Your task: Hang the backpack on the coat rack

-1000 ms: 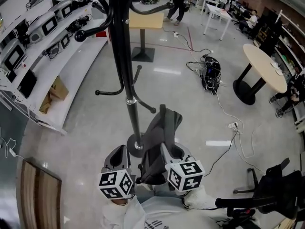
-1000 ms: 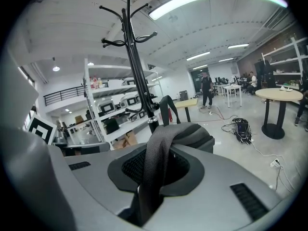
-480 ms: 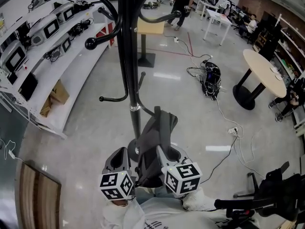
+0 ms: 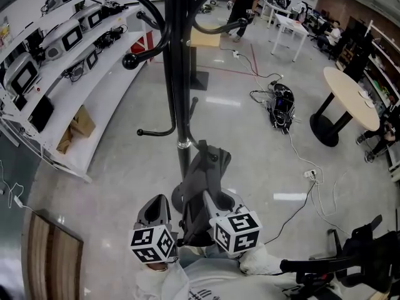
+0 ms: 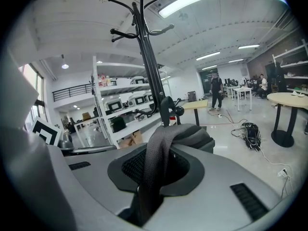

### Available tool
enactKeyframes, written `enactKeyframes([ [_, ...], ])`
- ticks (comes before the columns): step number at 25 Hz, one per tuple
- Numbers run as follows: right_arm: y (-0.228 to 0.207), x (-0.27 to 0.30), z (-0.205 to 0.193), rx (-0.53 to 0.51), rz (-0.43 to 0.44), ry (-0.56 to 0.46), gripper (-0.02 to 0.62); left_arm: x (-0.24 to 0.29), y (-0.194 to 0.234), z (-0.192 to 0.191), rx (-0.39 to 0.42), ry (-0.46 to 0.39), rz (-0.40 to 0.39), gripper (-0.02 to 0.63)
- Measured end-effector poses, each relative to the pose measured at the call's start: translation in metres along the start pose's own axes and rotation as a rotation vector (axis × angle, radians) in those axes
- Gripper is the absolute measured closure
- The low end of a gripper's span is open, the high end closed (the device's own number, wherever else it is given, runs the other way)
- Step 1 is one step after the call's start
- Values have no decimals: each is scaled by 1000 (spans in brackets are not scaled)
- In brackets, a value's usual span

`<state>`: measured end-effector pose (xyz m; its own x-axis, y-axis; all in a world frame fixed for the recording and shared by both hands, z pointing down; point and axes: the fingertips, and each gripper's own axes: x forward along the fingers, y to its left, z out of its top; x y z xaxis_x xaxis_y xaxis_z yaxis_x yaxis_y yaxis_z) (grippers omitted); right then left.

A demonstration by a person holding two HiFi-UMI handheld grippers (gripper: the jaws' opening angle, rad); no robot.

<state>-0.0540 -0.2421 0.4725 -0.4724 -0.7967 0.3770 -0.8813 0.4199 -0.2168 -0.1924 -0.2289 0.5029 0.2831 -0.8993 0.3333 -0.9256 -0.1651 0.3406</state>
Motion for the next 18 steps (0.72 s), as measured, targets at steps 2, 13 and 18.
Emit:
enactKeyframes([
  [2, 4, 7, 1, -1, 4, 3, 528, -1, 8, 2, -3, 0, 9, 603],
  [13, 7, 29, -5, 18, 6, 18, 528, -5, 34, 1, -20, 1, 55, 603],
  [18, 3, 37, -11, 28, -8, 30, 528, -9, 44, -4, -32, 9, 78, 603],
])
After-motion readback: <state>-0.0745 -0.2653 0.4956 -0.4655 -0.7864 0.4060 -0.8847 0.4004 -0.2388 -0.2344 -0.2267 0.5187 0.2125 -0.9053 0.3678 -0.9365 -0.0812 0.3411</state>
